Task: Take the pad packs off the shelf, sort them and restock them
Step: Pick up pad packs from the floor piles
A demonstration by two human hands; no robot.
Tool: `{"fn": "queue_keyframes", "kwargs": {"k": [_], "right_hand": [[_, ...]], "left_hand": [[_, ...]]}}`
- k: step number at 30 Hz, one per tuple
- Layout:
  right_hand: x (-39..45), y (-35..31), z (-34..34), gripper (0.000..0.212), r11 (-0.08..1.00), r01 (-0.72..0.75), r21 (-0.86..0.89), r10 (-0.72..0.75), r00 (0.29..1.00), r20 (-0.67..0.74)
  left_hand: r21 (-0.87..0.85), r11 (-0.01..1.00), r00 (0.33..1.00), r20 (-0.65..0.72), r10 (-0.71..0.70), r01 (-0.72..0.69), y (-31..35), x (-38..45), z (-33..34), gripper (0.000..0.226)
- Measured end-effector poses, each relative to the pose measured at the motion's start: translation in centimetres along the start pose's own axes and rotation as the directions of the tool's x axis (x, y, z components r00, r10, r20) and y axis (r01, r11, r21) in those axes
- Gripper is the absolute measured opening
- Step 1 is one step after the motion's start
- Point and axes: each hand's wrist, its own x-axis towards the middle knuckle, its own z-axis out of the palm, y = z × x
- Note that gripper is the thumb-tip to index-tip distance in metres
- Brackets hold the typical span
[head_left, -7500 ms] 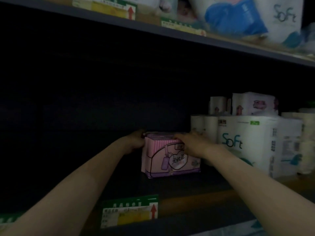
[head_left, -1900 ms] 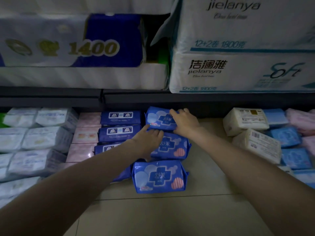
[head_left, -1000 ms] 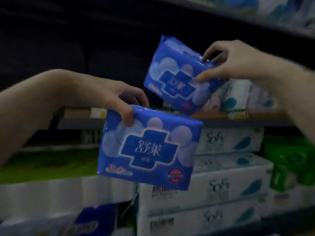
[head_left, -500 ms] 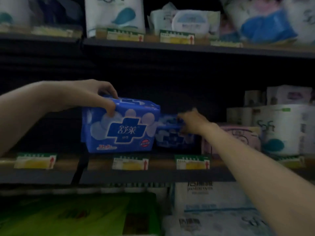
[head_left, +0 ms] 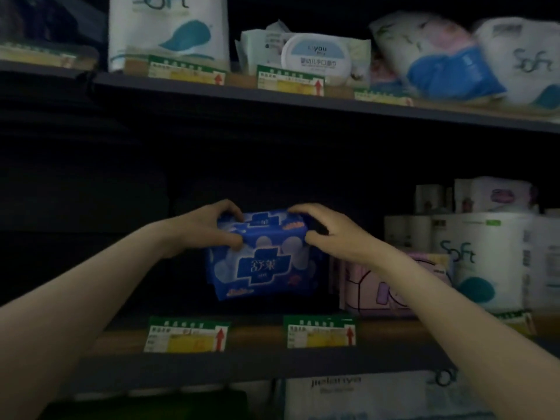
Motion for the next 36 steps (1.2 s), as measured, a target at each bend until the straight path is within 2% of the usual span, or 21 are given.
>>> {"fn": "queue_keyframes", "kwargs": {"k": [3, 6, 7, 9, 12, 14, 18, 21, 24, 27, 29, 32, 36], "right_hand": [[-0.3, 0.5, 0.5, 0.045, 0.997, -0.054, -0.054, 0.061, 0.989, 0.134], [0.1, 1.2, 3.0, 0.069, 0.928, -0.046, -0.369, 0.132, 0.969, 0.21], [0.4, 1.4, 3.8, 0.073, 0.877, -0.041, -0.479, 0.152, 0.969, 0.196], [1.0, 1.8, 4.7, 0.067, 0.773, -0.028, -0.634, 0.138, 0.983, 0.125], [1.3, 2.7, 4.5, 0.057, 0.673, -0.067, -0.737, 0.153, 0.987, 0.05], [1.7, 3.3, 4.1, 0.054, 0.652, -0.084, -0.754, 0.182, 0.982, 0.048], [2.5, 5.4, 3.8, 0.054, 0.589, -0.072, -0.805, 0.258, 0.961, 0.102], [3.6, 5.9, 4.8, 0.043, 0.512, -0.048, -0.858, 0.243, 0.966, 0.091], [5.1, 5.2, 5.2, 0.03, 0.493, -0.022, -0.87, 0.253, 0.96, 0.118], [5.7, 5.0, 5.3, 0.032, 0.56, -0.023, -0.828, 0.273, 0.949, 0.157], [5.5, 5.1, 5.8, 0.033, 0.577, -0.016, -0.817, 0.248, 0.956, 0.156], [4.9, 5.3, 6.8, 0.03, 0.58, -0.055, -0.812, 0.214, 0.973, 0.087], [4.5, 5.0, 7.1, 0.026, 0.56, -0.103, -0.822, 0.24, 0.97, 0.041]], "left_hand": [[0.036, 0.999, 1.0, 0.023, -0.011, 0.011, -2.0, 1.5, 1.0, 0.033], [0.185, 0.982, 0.999, -0.015, 0.04, -0.036, -3.4, 3.3, 2.8, 0.034], [0.244, 0.969, 0.999, -0.001, 0.049, -0.047, -3.7, 4.0, 3.6, 0.037], [0.336, 0.94, 0.998, 0.015, 0.062, -0.064, -3.9, 5.3, 5.1, 0.047], [0.439, 0.895, 0.997, 0.037, 0.064, -0.074, -3.6, 6.7, 6.6, 0.063], [0.458, 0.885, 0.996, 0.062, 0.064, -0.085, -3.6, 7.1, 6.7, 0.066], [0.413, 0.897, 0.987, 0.08, 0.137, -0.158, -3.4, 7.1, 5.8, 0.049], [0.443, 0.878, 0.983, 0.087, 0.16, -0.182, -3.2, 7.2, 6.2, 0.049], [0.49, 0.867, 0.995, 0.03, 0.092, -0.095, -3.3, 7.8, 7.2, 0.057], [0.627, 0.779, 0.999, -0.05, 0.02, 0.015, -3.6, 8.0, 7.2, 0.052], [0.644, 0.759, 0.993, -0.112, -0.035, 0.099, -3.9, 8.1, 7.0, 0.053], [0.568, 0.805, 0.984, -0.148, -0.102, 0.169, -3.9, 8.7, 7.1, 0.056], [0.456, 0.875, 0.986, -0.104, -0.128, 0.162, -4.3, 8.7, 7.3, 0.055]]}}
